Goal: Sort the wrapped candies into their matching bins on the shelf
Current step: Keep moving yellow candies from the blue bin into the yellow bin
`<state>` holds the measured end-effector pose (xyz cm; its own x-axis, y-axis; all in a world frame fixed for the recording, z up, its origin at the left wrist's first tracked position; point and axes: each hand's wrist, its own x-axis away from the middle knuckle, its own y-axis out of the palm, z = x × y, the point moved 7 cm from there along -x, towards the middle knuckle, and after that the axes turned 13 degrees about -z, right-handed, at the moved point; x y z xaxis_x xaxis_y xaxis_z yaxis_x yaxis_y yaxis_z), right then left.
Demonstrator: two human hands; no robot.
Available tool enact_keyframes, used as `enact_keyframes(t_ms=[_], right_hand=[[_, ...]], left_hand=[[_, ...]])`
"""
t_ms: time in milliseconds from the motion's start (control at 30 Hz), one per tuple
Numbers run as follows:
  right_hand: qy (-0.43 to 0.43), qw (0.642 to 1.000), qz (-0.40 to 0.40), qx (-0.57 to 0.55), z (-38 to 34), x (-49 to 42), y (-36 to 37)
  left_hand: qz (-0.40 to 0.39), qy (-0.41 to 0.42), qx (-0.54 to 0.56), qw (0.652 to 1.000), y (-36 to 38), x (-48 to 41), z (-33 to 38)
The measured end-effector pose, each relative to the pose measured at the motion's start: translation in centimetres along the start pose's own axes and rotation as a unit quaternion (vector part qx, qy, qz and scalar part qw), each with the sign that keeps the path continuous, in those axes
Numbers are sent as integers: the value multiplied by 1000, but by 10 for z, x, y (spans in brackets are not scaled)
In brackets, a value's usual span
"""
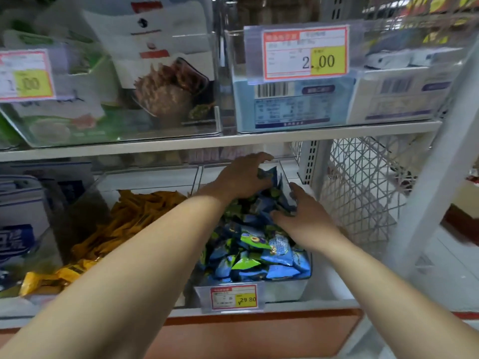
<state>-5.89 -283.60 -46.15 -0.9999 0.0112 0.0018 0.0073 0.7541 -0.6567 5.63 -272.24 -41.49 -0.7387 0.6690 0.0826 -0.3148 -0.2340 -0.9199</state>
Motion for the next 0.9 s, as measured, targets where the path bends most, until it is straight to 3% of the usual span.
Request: enact_keyframes(t_ms=[100, 333, 533, 667, 900], right_hand=[[-10, 1000, -2, -18, 3, -1, 3], [9, 1000, -15, -3, 2, -2, 5], [14, 1000, -19, 2, -3, 1, 6], [21, 999, -22, 11, -6, 3, 7], [25, 999, -23, 25, -5, 4, 7]], left_hand=[[-47, -1, -80, 996, 9, -18, -4], [12, -17, -58, 998, -34, 35, -47], [-105, -58, -99, 988, -21, 84, -61], [-4, -23, -33, 999, -27, 66, -44], [-62, -73, -69, 993, 8, 19, -38]])
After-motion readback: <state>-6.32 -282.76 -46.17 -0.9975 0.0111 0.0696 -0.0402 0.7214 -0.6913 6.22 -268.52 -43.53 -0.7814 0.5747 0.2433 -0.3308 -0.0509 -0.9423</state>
